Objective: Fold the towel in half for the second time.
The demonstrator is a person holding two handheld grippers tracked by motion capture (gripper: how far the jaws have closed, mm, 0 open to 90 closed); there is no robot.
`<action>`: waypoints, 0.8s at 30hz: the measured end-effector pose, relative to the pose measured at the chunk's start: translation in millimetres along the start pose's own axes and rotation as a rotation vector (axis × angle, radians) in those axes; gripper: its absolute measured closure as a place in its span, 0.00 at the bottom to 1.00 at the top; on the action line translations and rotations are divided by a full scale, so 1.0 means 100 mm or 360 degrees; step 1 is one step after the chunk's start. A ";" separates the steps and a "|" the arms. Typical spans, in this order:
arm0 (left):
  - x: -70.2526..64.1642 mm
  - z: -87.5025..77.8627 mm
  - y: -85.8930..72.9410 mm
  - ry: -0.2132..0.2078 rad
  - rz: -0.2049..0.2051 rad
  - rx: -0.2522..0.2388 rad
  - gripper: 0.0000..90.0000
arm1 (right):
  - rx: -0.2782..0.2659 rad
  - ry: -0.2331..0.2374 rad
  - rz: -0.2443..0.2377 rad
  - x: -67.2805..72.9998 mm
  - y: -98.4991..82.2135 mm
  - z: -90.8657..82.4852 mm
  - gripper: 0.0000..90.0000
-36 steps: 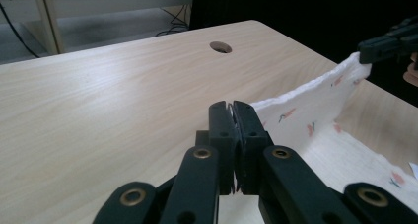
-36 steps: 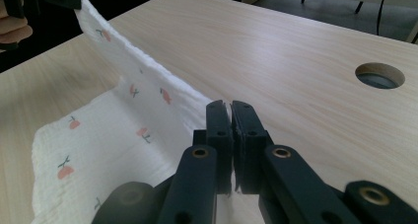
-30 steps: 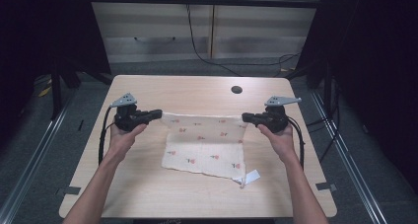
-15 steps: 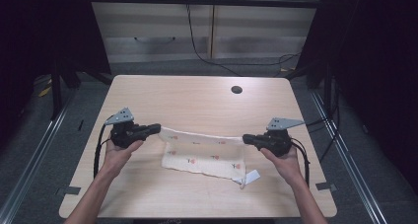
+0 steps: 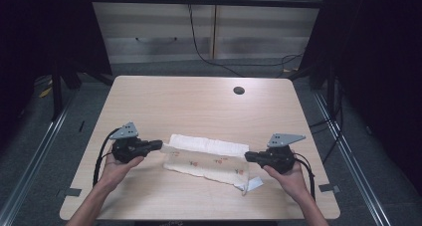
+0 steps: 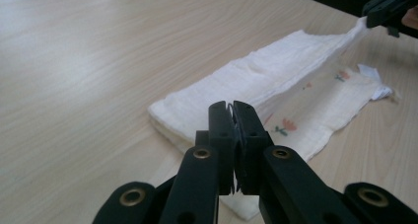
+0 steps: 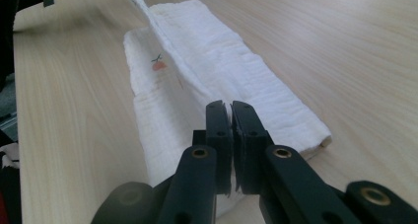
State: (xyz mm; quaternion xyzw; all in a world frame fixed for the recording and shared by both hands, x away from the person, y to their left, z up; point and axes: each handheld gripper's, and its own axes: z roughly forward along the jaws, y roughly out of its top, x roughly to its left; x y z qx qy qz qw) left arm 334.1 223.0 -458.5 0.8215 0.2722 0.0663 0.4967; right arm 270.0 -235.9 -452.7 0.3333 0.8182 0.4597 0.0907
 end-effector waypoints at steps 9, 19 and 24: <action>-0.05 0.12 -0.18 -0.0020 0.0012 0.0138 0.98 | 0.0090 0.0042 0.0010 0.10 -0.20 0.10 0.96; -0.07 0.13 -0.32 -0.0065 0.0023 0.0230 0.96 | 0.0113 0.0080 0.0041 0.16 -0.26 0.10 0.92; -0.07 0.07 -0.29 -0.0104 -0.0004 0.0136 0.89 | 0.0126 0.0091 0.0046 0.21 -0.31 0.07 0.88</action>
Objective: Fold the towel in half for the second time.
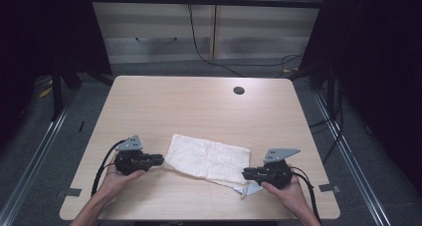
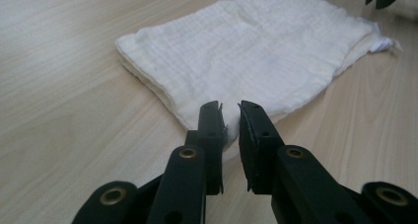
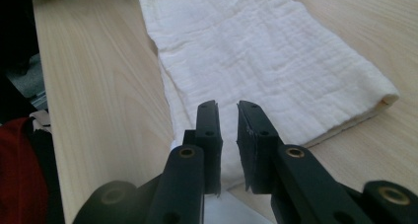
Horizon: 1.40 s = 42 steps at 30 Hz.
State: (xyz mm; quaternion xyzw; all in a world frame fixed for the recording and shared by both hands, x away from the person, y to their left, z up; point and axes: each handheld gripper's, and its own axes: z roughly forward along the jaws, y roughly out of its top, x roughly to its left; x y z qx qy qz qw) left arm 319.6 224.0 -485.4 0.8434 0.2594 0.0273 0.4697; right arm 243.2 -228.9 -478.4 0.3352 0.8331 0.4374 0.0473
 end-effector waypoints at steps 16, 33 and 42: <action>0.16 0.15 0.21 0.0103 -0.0023 -0.0005 0.78 | -0.0044 -0.0119 0.0078 -0.23 0.16 0.06 0.78; 0.21 0.69 0.27 0.0128 0.0039 0.0183 1.00 | 0.0128 -0.0176 0.0094 -0.53 0.20 0.40 0.89; 0.14 0.56 0.20 0.0118 0.0038 0.0223 1.00 | 0.0154 -0.0177 0.0069 -0.56 0.25 0.49 0.90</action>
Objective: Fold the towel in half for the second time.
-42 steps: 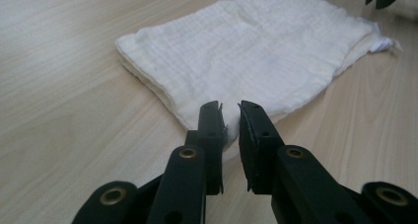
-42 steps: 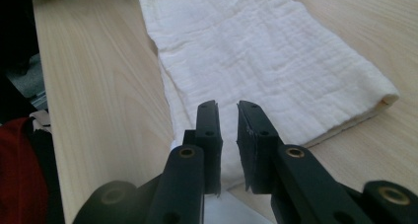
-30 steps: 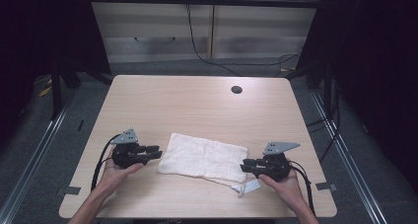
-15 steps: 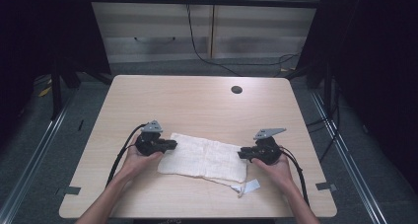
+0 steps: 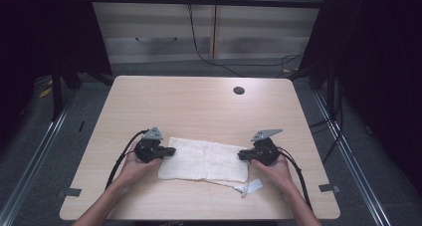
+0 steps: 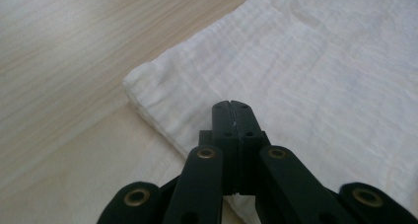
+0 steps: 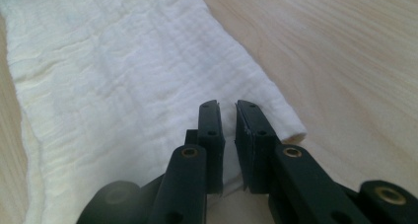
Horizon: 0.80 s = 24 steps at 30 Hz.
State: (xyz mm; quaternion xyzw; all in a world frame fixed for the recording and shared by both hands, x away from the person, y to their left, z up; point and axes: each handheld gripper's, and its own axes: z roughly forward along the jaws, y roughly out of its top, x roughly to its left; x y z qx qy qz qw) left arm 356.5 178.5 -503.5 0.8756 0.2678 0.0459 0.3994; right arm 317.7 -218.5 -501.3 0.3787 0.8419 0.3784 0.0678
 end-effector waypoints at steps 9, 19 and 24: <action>-0.12 -0.18 -0.20 -0.0013 -0.0054 -0.0017 1.00 | 0.0056 0.0049 -0.0034 0.16 0.02 0.02 0.85; -0.14 -0.20 -0.22 0.0007 -0.0063 -0.0018 1.00 | -0.0070 0.0023 0.0089 -0.10 0.11 -0.07 0.78; -0.13 -0.21 -0.23 -0.0007 -0.0066 -0.0029 1.00 | -0.0041 0.0074 0.0109 -0.17 0.09 0.08 0.74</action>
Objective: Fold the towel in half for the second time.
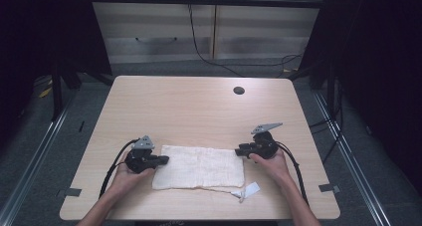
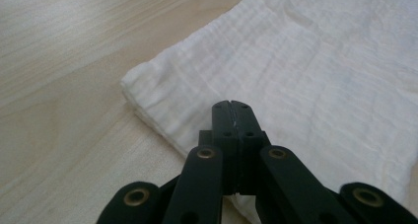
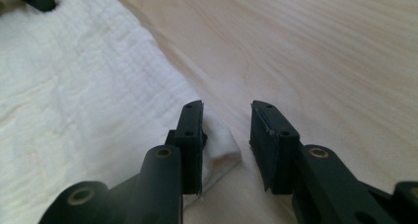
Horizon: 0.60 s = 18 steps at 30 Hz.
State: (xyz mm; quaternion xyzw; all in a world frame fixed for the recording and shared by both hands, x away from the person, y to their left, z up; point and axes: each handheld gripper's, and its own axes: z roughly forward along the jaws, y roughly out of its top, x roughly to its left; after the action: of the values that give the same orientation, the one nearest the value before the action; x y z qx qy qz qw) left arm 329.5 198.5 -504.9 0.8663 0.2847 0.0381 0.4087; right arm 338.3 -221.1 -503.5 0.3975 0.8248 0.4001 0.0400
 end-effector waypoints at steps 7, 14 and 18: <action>0.00 0.00 -0.01 -0.0001 -0.0003 -0.0007 1.00 | 0.0018 0.0056 0.0004 0.00 -0.01 0.01 0.79; 0.00 0.00 -0.01 0.0003 -0.0001 -0.0007 1.00 | 0.0014 0.0091 -0.0012 0.01 -0.01 -0.03 0.96; -0.01 -0.02 -0.03 -0.0046 -0.0041 -0.0003 0.99 | -0.0024 0.0063 -0.0008 0.01 0.00 -0.06 0.97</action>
State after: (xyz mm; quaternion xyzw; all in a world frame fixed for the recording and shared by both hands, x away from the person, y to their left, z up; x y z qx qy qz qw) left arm 326.4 201.3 -505.6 0.8627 0.2897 0.0205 0.4139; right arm 335.6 -223.8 -499.4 0.3871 0.8234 0.4140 0.0276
